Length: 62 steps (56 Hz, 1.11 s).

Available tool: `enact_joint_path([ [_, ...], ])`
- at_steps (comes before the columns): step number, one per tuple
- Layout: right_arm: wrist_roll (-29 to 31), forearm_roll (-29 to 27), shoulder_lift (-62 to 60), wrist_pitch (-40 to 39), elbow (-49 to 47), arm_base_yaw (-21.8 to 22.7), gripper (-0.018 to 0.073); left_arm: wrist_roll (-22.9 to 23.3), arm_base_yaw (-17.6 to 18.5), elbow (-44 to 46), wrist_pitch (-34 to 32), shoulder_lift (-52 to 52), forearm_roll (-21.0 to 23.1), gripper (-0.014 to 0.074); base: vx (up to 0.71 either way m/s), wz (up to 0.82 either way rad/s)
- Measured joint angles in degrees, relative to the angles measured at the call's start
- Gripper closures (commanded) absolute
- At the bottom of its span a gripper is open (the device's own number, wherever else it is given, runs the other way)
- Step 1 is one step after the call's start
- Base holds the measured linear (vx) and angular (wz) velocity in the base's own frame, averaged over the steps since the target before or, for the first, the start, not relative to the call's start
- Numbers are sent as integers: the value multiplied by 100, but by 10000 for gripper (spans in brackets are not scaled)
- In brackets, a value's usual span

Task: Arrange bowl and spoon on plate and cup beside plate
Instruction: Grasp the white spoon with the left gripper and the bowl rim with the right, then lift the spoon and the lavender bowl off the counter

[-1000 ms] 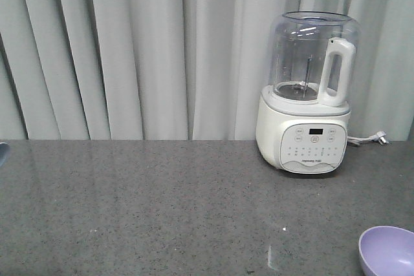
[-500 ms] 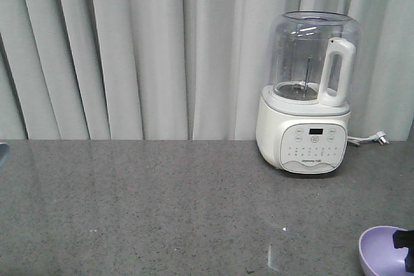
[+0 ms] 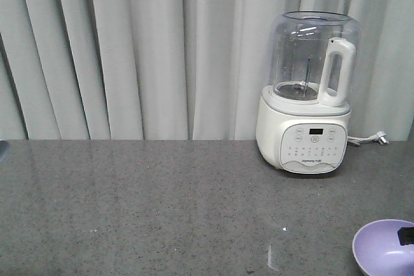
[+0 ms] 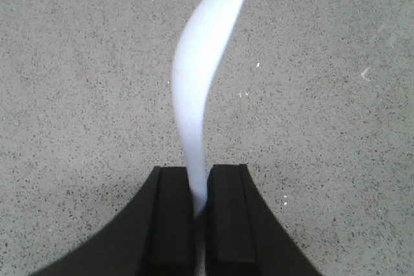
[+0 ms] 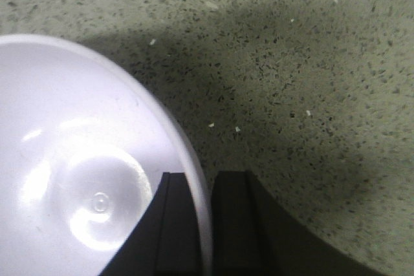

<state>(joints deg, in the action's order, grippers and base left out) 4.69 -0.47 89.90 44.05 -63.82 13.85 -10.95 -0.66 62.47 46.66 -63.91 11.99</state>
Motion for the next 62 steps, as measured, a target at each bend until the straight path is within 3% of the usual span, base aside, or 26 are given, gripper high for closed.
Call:
enact_joint_path([
  [13,1346,-980,-1117,-247,6,-928,569,-50,0,-20,-17,51,0,596,0,0],
  [29,1869,-1682,-2660,-487,60,-1837,569,-313,0,-972,-475,1453,166,596,0,0],
  [50,1973,-1860,-5124,-2107,2288,-2004,568,-399,0,-2420,-1113,3626,252,596,0,0],
  [62,2119,-1829,-6013,-2587,3073,-2004,568,-885,0,-2463,-1412,3717,891,596,0,0],
])
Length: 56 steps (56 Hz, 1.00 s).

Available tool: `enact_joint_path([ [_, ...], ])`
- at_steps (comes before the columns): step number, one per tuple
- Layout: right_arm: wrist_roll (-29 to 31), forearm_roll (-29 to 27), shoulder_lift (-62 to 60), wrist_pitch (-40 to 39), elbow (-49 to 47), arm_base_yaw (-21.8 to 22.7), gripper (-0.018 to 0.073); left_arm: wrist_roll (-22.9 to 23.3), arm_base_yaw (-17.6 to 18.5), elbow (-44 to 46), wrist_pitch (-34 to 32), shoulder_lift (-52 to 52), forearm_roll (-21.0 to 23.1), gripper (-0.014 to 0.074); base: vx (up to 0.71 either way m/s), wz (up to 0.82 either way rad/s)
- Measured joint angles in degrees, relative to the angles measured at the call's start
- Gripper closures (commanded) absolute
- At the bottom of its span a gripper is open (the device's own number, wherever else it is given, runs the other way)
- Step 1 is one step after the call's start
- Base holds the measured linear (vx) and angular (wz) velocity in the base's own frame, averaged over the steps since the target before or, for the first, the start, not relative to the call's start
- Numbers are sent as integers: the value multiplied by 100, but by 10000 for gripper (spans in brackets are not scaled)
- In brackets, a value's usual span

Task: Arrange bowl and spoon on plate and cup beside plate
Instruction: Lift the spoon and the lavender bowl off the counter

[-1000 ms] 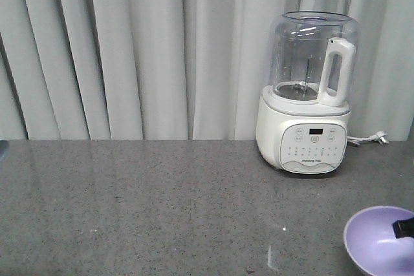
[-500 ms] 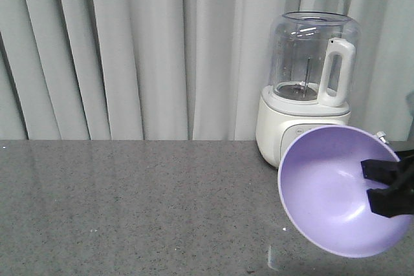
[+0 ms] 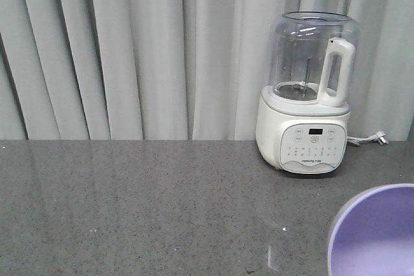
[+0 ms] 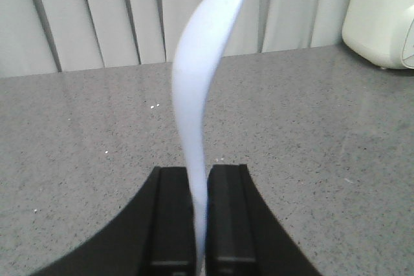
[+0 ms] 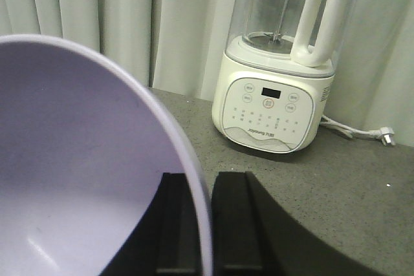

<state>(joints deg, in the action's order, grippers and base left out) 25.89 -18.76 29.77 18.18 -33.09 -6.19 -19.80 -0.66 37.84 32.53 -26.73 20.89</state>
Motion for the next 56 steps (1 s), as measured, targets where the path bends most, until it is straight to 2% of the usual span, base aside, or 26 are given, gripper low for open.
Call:
enact_joint_path([
  [10,20,79,-253,-77,83,0,568,-219,0,0,-95,0,291,596,0,0],
  [56,20,79,-253,-84,83,0,568,-232,0,0,-95,0,302,596,-1,1],
])
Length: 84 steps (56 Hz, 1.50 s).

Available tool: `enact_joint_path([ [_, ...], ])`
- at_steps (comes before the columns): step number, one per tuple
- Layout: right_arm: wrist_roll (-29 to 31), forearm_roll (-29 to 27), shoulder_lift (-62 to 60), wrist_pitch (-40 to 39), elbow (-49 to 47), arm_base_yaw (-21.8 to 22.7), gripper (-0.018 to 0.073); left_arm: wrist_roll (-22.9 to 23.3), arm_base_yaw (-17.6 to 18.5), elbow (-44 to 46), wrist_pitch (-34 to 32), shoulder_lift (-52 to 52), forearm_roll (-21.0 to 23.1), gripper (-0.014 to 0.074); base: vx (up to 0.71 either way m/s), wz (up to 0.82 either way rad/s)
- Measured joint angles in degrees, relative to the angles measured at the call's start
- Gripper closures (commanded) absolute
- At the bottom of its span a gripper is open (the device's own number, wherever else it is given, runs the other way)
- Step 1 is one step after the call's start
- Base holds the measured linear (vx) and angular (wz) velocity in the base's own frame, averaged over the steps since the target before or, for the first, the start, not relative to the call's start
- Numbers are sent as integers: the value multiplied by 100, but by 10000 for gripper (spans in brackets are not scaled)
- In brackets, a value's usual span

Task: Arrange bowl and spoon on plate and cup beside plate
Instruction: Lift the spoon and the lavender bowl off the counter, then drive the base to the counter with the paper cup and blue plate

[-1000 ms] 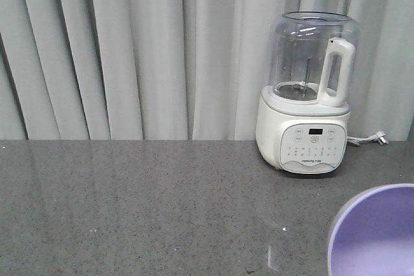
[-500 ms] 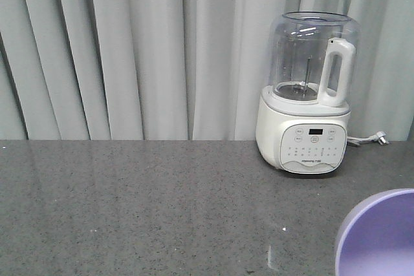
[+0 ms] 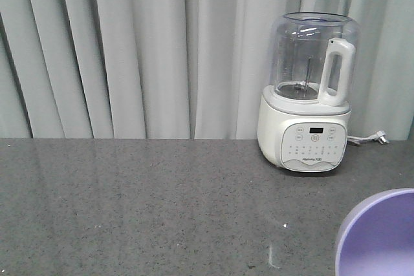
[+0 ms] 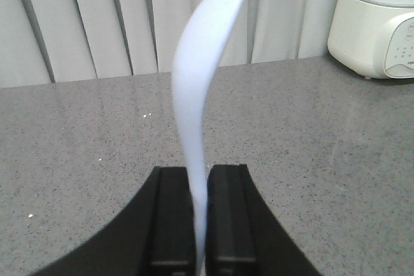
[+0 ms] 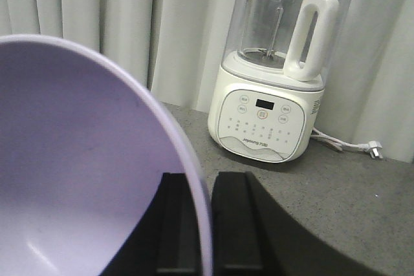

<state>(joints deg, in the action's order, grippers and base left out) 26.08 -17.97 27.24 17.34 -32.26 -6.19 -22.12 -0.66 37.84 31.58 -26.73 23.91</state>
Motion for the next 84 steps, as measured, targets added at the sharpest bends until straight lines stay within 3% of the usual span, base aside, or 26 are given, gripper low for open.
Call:
enact_joint_path([
  [23,0,0,0,0,2,0,568,0,0,0,0,0,1,596,-17,-6],
  [84,0,0,0,-3,9,0,568,-4,0,0,0,0,8,596,-16,-45],
])
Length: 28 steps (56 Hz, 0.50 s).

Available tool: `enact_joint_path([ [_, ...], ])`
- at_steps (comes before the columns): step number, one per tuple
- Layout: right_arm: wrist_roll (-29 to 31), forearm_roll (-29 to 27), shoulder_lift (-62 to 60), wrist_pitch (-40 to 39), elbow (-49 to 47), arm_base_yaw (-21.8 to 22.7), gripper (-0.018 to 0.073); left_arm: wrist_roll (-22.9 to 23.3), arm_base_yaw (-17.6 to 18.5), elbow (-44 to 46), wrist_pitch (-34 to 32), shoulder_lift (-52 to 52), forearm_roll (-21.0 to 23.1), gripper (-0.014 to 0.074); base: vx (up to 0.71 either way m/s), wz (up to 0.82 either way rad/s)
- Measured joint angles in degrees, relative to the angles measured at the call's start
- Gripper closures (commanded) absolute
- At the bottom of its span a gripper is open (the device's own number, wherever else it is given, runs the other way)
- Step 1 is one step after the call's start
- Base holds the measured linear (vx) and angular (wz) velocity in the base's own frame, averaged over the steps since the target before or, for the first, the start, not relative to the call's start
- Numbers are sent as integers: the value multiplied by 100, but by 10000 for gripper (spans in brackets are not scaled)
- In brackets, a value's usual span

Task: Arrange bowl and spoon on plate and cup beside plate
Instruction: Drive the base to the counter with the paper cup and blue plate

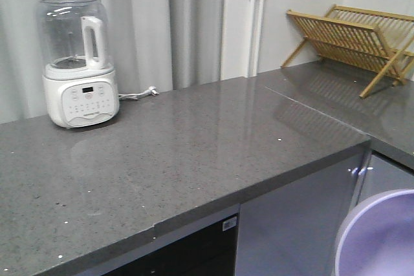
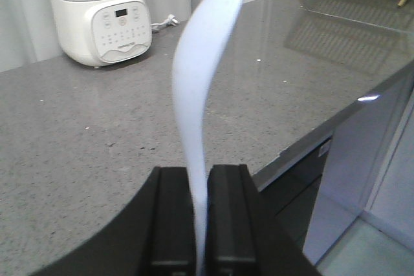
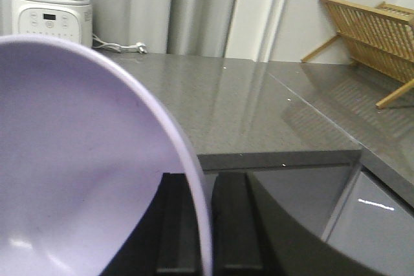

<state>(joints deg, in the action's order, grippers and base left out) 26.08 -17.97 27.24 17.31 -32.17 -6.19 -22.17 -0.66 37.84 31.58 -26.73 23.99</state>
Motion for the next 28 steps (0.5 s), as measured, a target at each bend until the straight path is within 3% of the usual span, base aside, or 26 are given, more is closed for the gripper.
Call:
enact_joint_path([
  [16,0,0,0,0,0,0,568,0,0,0,0,0,0,596,-6,-49],
  [28,0,0,0,5,0,0,568,0,0,0,0,0,0,596,1,-70],
])
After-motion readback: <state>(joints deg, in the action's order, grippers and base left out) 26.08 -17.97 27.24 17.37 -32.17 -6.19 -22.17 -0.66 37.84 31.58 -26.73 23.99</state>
